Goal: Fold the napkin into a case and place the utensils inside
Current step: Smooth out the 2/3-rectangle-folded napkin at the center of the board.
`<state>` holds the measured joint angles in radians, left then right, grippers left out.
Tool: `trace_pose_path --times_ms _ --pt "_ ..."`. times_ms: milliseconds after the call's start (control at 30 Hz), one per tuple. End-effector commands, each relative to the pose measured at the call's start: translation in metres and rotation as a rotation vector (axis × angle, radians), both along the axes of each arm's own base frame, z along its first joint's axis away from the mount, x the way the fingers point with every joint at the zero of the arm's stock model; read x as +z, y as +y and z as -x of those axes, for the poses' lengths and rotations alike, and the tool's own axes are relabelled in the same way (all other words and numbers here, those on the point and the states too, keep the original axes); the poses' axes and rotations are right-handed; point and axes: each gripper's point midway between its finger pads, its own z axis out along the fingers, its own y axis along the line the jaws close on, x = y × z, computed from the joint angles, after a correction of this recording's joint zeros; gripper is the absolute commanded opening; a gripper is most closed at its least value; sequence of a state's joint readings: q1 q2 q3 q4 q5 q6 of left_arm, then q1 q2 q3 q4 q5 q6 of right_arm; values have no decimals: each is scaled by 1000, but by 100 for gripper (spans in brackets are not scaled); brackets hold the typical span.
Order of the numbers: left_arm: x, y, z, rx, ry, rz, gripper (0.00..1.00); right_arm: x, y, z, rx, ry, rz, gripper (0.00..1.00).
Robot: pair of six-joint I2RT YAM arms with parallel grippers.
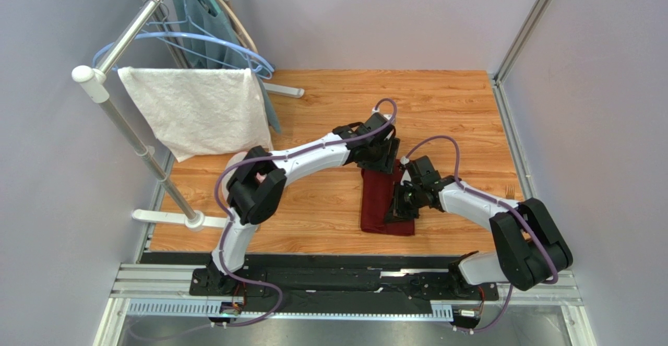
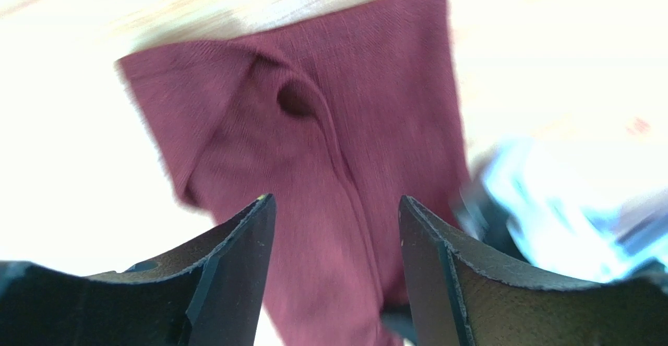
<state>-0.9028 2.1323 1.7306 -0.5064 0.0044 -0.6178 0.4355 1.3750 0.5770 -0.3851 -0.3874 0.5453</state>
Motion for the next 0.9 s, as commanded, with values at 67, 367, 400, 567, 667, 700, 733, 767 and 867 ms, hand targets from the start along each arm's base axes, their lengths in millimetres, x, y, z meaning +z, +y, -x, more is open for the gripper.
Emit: trace_pose_path --times_ms 67,367,400,567,667,700,733,767,867 --pt "54 37 32 -101 -59 58 51 -5 -5 -10 -21 -24 45 0" --pt "7 23 94 -263 185 312 2 1 0 -15 -20 -35 29 0" --pt "8 20 95 -272 179 340 2 0 -1 -15 -23 -31 31 0" --pt "-8 34 107 -262 195 339 1 -1 -2 -13 -23 -27 35 0" --pt "-12 35 111 -261 194 362 1 2 -1 -15 -25 -32 30 0" --pt "-13 33 111 -260 197 377 1 3 -1 -15 -26 -33 29 0" --pt "-17 34 113 -258 209 377 1 5 0 -16 -24 -36 27 0" --pt "-19 33 113 -257 215 379 1 8 1 -17 -24 -39 24 0" --pt "-29 34 111 -245 221 364 1 24 3 -18 -21 -60 16 0"
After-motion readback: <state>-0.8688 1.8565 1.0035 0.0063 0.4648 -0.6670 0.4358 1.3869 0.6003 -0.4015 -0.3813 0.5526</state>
